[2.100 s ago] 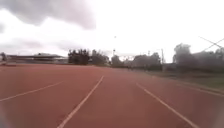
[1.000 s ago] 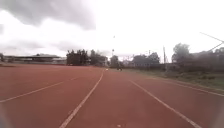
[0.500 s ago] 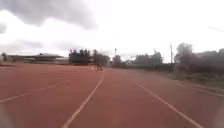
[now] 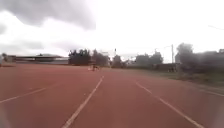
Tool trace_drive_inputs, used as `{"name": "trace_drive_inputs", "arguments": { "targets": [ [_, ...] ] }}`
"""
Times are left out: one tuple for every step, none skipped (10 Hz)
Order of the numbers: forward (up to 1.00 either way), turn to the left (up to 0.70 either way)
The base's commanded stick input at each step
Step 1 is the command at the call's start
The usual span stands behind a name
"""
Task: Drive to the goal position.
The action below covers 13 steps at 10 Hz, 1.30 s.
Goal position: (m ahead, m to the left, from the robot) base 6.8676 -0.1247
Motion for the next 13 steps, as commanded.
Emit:
{"name": "trace_drive_inputs", "arguments": {
  "targets": [
    [0.7,0.0],
    [0.7,0.0],
    [0.7,0.0],
    [0.7,0.0],
    [0.7,0.0],
    [0.7,0.0],
    [0.7,0.0],
    [0.7,0.0],
    [0.7,0.0],
    [0.7,0.0],
    [0.7,0.0],
    [0.7,0.0],
    [0.7,0.0]
  ]
}}
